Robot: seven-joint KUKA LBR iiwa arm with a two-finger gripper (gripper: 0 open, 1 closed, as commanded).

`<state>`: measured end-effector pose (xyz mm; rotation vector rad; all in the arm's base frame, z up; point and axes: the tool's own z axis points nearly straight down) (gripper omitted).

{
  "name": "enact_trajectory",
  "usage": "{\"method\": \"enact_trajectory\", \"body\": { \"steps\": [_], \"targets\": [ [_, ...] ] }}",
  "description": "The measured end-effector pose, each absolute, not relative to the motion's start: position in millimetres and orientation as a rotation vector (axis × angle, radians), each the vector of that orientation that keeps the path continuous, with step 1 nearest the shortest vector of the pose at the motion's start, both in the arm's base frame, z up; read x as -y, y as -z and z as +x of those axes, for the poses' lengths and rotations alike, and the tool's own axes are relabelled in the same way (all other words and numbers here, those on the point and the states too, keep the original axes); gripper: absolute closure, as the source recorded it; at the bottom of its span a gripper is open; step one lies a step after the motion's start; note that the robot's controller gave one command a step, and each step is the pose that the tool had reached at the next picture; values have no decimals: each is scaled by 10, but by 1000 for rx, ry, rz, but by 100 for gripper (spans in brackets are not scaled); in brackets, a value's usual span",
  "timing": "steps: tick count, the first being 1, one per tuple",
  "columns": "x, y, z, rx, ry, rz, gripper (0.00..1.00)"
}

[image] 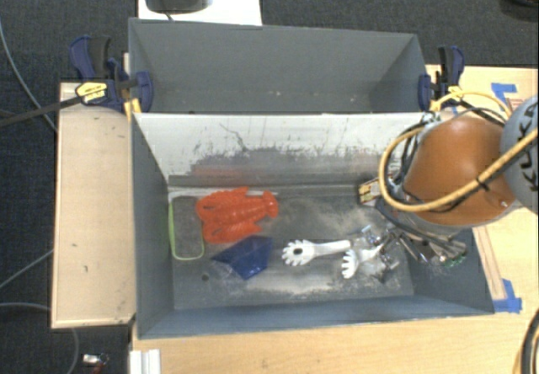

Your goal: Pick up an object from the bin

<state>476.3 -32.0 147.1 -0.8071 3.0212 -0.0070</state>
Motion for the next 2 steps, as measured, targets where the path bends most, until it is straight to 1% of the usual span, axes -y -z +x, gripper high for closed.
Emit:
{"method": "enact_trajectory", "body": {
  "steps": [2],
  "targets": [
    [320, -1462, 4756, -3022, 6, -810, 100]
  ]
}}
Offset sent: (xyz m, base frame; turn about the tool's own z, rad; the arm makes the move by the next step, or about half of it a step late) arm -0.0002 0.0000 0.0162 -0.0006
